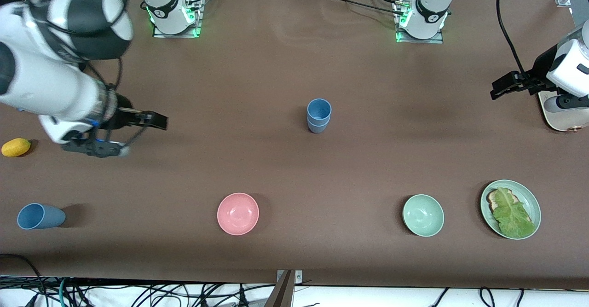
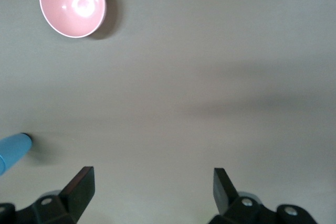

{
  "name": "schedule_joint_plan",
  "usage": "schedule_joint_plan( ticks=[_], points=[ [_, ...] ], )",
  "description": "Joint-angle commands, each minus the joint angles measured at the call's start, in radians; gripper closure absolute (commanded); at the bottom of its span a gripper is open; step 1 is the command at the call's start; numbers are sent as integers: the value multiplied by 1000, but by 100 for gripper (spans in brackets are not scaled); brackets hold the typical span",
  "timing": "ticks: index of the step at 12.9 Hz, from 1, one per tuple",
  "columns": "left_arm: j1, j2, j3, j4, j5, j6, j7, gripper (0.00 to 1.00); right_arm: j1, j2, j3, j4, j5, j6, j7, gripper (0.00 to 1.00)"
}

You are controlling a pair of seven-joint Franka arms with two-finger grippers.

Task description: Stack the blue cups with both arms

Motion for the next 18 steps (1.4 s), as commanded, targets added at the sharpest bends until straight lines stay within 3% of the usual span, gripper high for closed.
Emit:
schedule_joint_plan(
  ticks=[1,3,6,7,9,11,13,18],
  points=[
    [10,20,4,26,-23,10,-10,0,-70,-84,23,-52,-32,-40,-40,0],
    [10,20,5,20,-21,10,51,0,-208,-146,146,-92,-107,-40,-100,0],
    [-19,19,47,15,-21,10,94,0,-428,-262,372,-240,-202,12,-112,0],
    [-25,19,48,14,-21,10,93,0,-468,-293,414,-295,-214,37,-112,0],
    [-48,19,68,15,-21,10,93,0,-485,-307,429,-313,-219,49,-112,0],
    [-111,17,141,17,-19,10,94,0,-480,-301,426,-296,-228,41,-118,0],
    [-111,23,140,24,-19,7,93,0,-477,-300,433,-296,-282,41,-126,0],
    [-108,23,139,26,-19,2,93,0,-471,-293,431,-282,-290,49,-126,0]
  ],
)
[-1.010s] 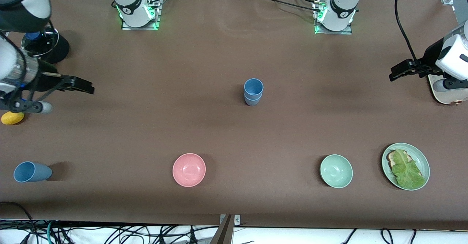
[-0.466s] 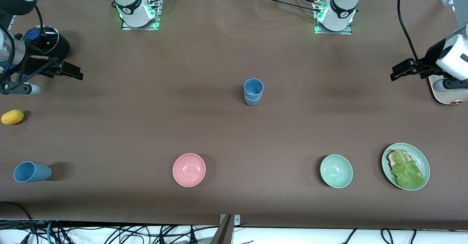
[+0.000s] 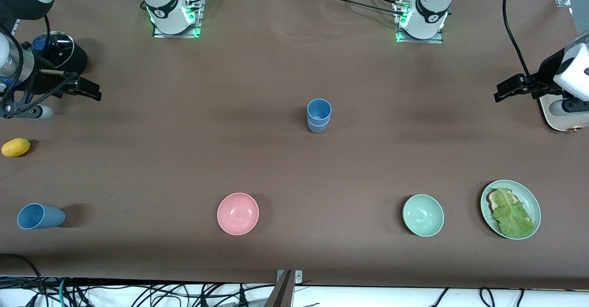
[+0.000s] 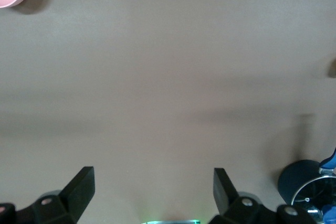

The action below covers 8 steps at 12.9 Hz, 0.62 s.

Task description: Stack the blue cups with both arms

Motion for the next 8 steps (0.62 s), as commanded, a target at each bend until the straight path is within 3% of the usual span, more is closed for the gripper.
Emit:
schedule_joint_plan(
  ticks=[1,8],
  points=[
    [-10,9,9,24,-15,-11,20,0,-5,-5,10,22,-17,0,-14,0],
    [-16,13,9,25,-15,-19,20,0,1,26,9,82,-18,-26,-5,0]
  ],
)
